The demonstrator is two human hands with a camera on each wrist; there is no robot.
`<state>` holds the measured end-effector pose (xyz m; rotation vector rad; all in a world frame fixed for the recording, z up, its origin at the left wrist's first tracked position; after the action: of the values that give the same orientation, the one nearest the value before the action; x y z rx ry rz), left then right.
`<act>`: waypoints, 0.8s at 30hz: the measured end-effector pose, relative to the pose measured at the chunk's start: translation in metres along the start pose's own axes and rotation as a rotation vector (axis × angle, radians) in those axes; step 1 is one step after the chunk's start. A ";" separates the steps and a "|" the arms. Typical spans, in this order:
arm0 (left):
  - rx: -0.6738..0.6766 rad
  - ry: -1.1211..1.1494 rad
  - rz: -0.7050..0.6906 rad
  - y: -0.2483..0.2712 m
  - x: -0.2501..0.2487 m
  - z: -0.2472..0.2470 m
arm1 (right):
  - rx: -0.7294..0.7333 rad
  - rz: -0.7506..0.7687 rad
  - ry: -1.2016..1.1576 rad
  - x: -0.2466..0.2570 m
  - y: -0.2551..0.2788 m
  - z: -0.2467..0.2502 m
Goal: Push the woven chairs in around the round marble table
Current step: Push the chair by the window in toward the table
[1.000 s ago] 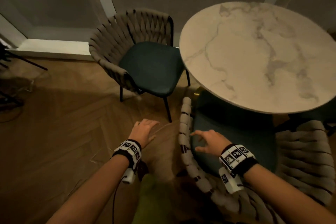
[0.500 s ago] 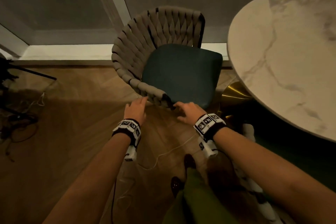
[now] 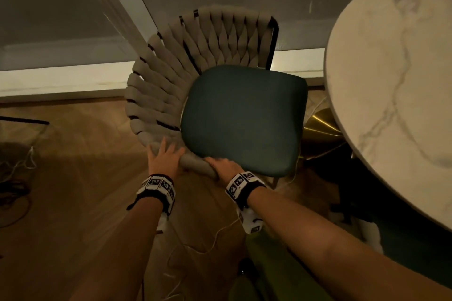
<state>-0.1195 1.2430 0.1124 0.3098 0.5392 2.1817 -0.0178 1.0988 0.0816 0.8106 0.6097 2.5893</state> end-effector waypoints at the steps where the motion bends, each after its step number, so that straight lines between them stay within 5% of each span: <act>1: 0.011 0.015 0.014 -0.003 0.000 0.002 | 0.038 0.014 -0.013 -0.003 -0.001 0.004; 7: 0.006 0.060 0.052 -0.006 -0.008 0.007 | 0.057 0.096 -0.014 -0.019 0.005 0.015; 24: -0.050 0.249 0.078 -0.007 -0.094 0.011 | 0.019 0.006 0.054 -0.094 0.043 0.042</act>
<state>-0.0528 1.1754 0.1156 0.0318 0.6165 2.3208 0.0708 1.0322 0.0918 0.7512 0.6498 2.6218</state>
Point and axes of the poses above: each hand's wrist, its own y-axis away from the middle knuckle, its own z-axis out of the back of the hand, x = y × z, the point moved 2 cm from there along -y, towards the middle knuckle, and after that the axes turned 10 degrees about y, right-handed, at the moved point
